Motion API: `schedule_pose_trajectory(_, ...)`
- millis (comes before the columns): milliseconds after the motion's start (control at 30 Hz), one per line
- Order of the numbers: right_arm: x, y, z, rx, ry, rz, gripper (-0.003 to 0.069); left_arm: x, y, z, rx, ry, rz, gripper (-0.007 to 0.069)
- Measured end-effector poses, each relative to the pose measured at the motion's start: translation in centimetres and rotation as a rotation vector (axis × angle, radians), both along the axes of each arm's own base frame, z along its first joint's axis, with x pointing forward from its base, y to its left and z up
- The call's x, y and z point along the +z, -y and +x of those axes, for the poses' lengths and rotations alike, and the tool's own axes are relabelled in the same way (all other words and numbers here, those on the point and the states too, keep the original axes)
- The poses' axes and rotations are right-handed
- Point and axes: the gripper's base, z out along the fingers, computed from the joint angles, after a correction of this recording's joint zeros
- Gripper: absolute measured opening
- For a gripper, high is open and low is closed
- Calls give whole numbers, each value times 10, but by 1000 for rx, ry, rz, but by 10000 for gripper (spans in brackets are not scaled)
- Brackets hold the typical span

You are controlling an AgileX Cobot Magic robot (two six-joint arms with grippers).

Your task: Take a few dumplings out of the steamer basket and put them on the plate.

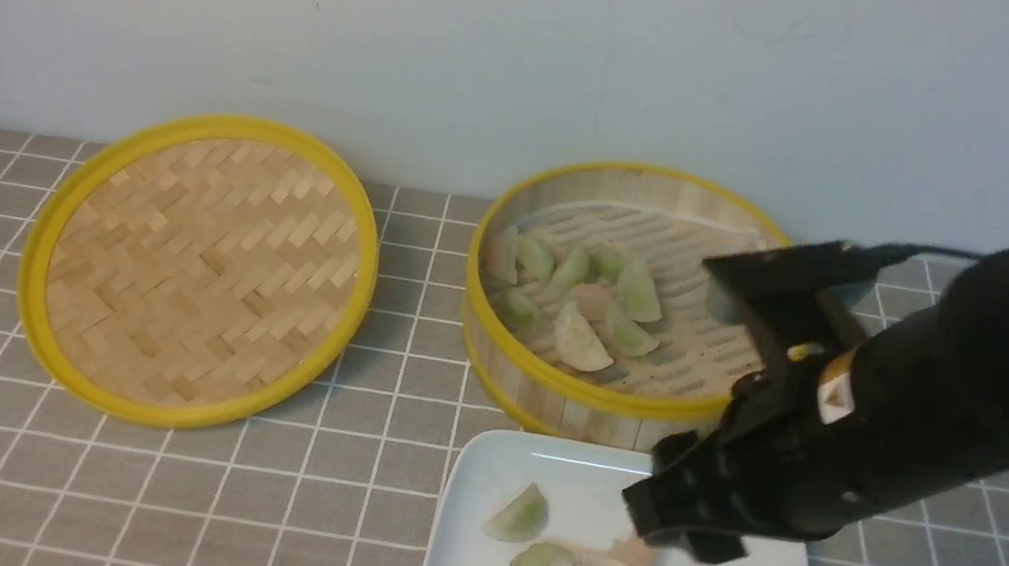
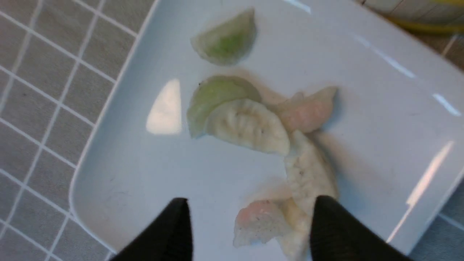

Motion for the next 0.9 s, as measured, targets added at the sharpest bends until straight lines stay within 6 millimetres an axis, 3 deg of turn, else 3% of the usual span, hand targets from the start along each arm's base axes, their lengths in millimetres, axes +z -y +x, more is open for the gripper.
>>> schedule_pose_trajectory(33,34,15,-16,-19,110,54,165,0,0,0,0,0,0,-5)
schedule_pose_trajectory(67,47,22,-24,-35,158,82,106,0,0,0,0,0,0,-5)
schedule_pose_trajectory(133,70,39,-41,-61,281,134,31,0,0,0,0,0,0,-5)
schedule_pose_trajectory(200,85,52,-56,-90,368,187,12,0,0,0,0,0,0,-5)
schedule_pose_trajectory(267,106,87,-91,-146,590,288,-8,0,0,0,0,0,0,-5)
schedule_pose_trajectory(367,108,117,-125,-189,800,396,-12,0,0,0,0,0,0,-5)
schedule_pose_trajectory(533,91,146,-158,-224,946,462,-12,0,0,0,0,0,0,-5)
schedule_pose_trajectory(733,63,160,-177,-224,1011,481,-12,0,0,0,0,0,0,-5)
schedule_pose_trajectory(900,58,165,-182,-226,1028,491,-12,0,0,0,0,0,0,-5)
